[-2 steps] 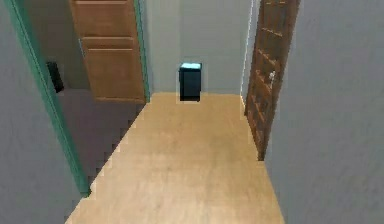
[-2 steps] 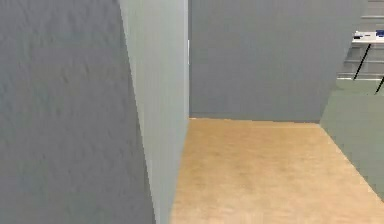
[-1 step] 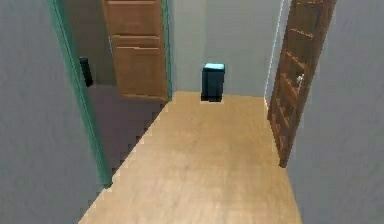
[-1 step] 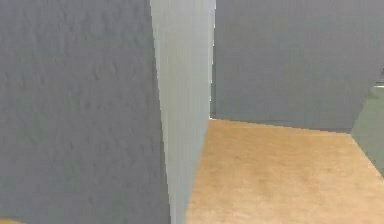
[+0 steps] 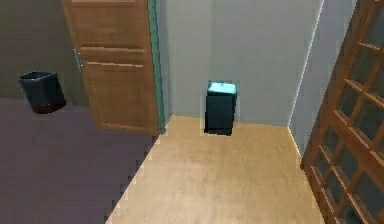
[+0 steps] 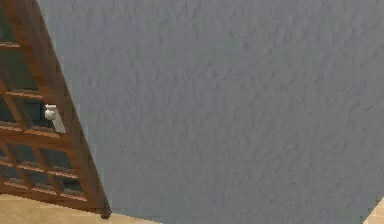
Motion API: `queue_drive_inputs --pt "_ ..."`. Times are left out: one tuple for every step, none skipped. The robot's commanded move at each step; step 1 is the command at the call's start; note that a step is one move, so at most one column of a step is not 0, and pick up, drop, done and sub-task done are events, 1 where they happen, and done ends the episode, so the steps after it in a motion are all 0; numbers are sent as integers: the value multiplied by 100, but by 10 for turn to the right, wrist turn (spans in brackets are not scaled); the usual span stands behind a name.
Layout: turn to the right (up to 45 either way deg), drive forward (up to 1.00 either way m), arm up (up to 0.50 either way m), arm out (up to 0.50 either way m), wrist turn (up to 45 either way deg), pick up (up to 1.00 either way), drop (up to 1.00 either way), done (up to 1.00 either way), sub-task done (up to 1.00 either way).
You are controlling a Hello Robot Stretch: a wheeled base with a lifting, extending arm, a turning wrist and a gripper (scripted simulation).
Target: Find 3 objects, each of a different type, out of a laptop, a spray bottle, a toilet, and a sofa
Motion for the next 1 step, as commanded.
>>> queue_drive_inputs --pt "-30 0 0 0 0 0 0 0 0"
